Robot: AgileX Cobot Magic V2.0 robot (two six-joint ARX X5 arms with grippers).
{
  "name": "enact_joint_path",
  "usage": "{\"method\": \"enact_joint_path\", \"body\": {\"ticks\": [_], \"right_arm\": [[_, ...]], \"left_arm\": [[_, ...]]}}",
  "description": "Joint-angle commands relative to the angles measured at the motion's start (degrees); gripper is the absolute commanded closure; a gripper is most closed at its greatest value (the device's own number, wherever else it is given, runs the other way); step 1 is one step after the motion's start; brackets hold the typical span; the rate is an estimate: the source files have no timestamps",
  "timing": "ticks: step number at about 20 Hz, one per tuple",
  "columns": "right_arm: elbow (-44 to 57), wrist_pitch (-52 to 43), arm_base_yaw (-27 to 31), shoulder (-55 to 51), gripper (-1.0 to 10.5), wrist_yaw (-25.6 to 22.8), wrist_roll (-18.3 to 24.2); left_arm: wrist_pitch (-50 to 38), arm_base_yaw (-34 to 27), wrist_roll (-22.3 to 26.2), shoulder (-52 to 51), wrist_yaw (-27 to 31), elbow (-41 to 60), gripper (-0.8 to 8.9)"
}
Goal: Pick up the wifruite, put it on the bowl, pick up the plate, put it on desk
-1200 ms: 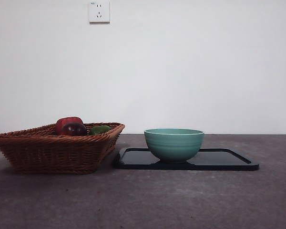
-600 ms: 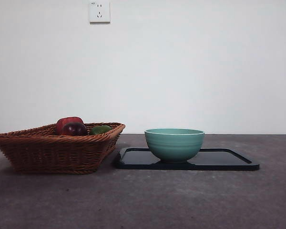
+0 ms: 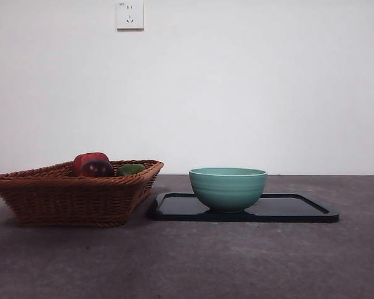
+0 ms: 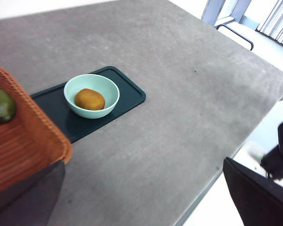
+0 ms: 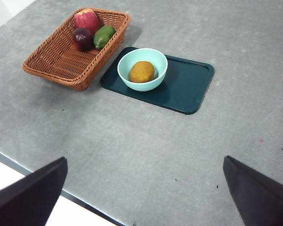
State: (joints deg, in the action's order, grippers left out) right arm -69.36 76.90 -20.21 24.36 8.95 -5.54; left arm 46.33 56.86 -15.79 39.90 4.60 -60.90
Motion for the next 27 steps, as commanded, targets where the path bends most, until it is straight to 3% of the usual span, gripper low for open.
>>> {"method": "enact_joint_path", "body": {"ticks": [1,6,20,27], "right_arm": [[-0.61,4.2,-0.31,0.11,3.7,0.07,0.37],[-0.61,4.2,-0.31,0.11,3.7,0.07,0.22],[-0.61,4.2,-0.31,0.11,3.7,0.09,0.2],[-0.61,4.2,-0.31,0.11,3.7,0.09,0.17]], "left_arm": [[-5.18,0.46,-3.39,6.43,-1.38,-0.59,2.53],[-11.15,-0.66,-8.72,24.79,-5.49,-7.26,2.53],[15.98,-9.9,-7.76,75.73,-7.21,-56.94,2.48],[23.65,-14.88,-7.04,92.56,-8.48,-76.06,2.14]]}}
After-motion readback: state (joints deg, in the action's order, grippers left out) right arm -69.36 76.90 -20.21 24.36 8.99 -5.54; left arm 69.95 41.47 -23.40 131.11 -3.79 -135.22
